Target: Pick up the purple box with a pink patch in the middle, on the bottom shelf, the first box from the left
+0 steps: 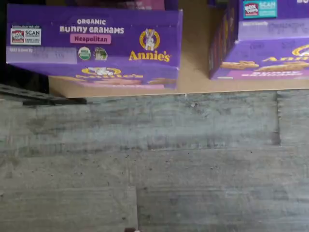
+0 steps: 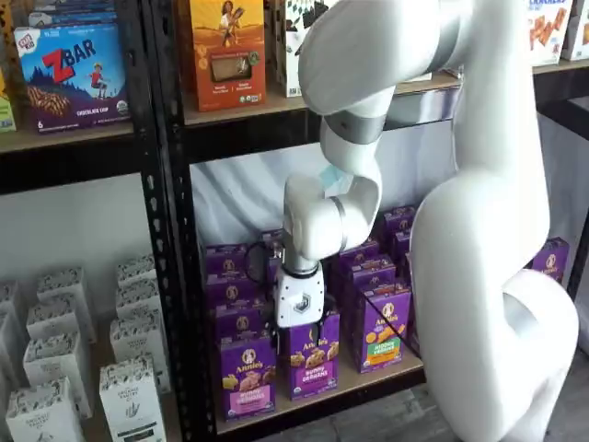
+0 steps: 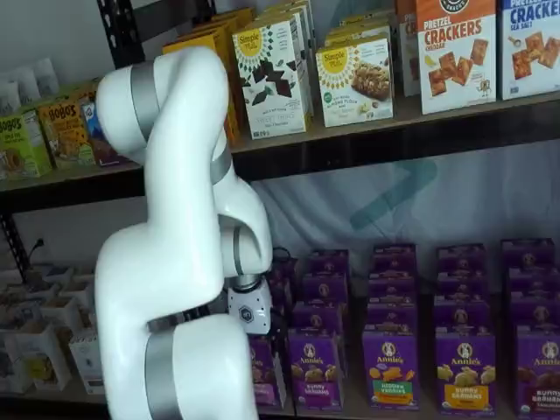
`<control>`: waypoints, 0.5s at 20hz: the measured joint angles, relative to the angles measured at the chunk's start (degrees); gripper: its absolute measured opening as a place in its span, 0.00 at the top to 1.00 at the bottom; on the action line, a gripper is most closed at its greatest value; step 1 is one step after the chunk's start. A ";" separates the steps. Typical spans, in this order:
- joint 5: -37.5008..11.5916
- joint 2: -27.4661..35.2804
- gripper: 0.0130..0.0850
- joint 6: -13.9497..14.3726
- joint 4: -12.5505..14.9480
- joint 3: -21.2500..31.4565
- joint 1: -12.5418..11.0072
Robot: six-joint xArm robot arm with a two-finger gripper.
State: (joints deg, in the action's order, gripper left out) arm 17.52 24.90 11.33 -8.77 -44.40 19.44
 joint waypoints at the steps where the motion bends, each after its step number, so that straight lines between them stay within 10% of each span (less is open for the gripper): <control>1: -0.42 0.71 0.00 -0.14 -0.33 -0.52 0.19; 10: -1.24 5.66 0.00 0.24 -0.70 -6.17 0.99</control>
State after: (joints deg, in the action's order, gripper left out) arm 16.27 30.55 11.57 -9.47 -50.56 20.44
